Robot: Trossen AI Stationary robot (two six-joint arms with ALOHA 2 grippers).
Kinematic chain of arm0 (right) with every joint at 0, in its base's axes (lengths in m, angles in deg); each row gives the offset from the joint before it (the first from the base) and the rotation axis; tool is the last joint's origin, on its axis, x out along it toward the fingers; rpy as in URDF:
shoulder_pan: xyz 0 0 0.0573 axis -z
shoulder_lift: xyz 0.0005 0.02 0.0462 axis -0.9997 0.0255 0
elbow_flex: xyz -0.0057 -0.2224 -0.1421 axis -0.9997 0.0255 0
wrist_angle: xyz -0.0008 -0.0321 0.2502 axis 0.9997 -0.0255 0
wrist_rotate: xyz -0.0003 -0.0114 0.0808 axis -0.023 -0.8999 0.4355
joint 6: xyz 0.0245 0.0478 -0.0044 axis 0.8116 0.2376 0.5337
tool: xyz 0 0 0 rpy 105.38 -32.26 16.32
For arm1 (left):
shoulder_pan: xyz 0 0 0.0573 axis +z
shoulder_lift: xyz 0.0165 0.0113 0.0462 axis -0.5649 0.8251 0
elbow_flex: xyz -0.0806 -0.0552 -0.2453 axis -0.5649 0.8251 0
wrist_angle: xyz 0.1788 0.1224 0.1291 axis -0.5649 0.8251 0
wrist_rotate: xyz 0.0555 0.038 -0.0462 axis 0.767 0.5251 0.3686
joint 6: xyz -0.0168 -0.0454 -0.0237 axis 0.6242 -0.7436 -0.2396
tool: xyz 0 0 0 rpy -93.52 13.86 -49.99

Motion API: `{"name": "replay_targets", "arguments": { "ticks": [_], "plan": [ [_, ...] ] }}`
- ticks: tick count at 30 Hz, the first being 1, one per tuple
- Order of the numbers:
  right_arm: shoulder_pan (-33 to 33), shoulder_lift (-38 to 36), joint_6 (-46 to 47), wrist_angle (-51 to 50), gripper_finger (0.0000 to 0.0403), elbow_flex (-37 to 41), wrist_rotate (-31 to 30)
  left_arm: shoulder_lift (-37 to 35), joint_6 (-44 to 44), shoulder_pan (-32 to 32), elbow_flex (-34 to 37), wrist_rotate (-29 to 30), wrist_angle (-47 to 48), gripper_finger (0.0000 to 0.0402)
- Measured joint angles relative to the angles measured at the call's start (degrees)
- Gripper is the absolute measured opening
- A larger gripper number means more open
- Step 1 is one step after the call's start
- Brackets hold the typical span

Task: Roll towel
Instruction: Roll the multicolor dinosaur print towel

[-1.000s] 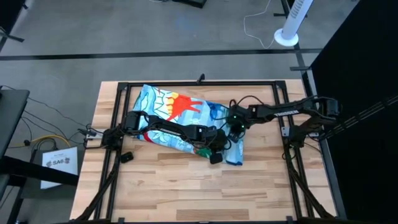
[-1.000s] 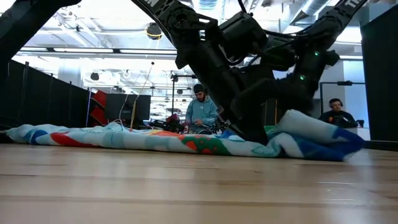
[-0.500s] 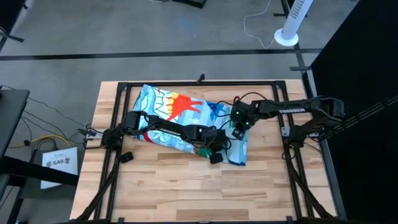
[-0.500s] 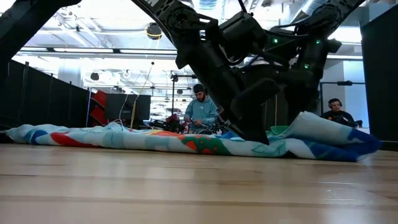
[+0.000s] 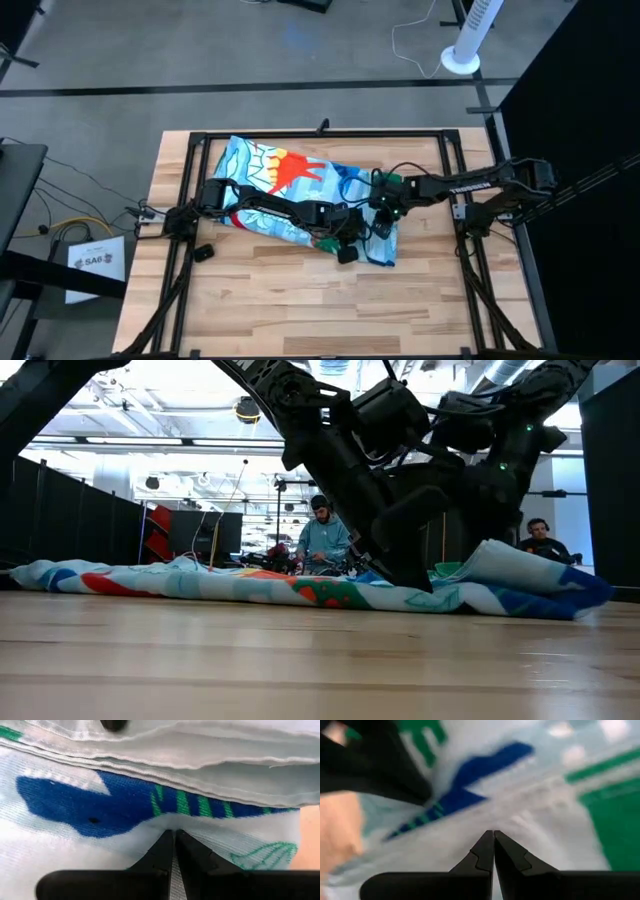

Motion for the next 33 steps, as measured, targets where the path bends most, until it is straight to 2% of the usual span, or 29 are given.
{"name": "replay_targets", "arguments": {
  "ticks": [4, 9, 14, 19, 24, 33],
  "plan": [
    [0.0, 0.0, 0.8, 2.1, 0.0000, -0.5, 0.1, 0.0, -0.1, 0.1, 0.0, -0.2, 0.0, 0.0013],
    [1.0, -4.5, 0.7, -8.1, 0.0000, -4.1, -0.3, 0.0, -1.4, 0.1, 0.0, -0.3, 0.0, 0.0013],
    [-2.6, -5.2, 5.0, -15.3, 0.0000, -3.9, -0.3, 0.0, -2.2, 0.2, 0.0, -0.3, -0.3, 0.0013],
    [-7.8, 0.3, 9.0, -7.4, 0.0000, -3.9, -0.3, 0.0, -5.0, 0.2, 0.0, -0.2, 0.0, 0.0013],
    [-10.0, 6.5, 12.5, 0.0, 0.0000, -3.8, -0.6, 0.0, -6.8, 0.2, 0.1, 0.0, 0.8, 0.0013],
    [-6.5, 7.5, 10.8, 5.0, 0.0000, -3.7, -3.4, -0.2, -7.6, -0.3, 0.0, -0.2, 2.7, 0.0012]
  ]
}}
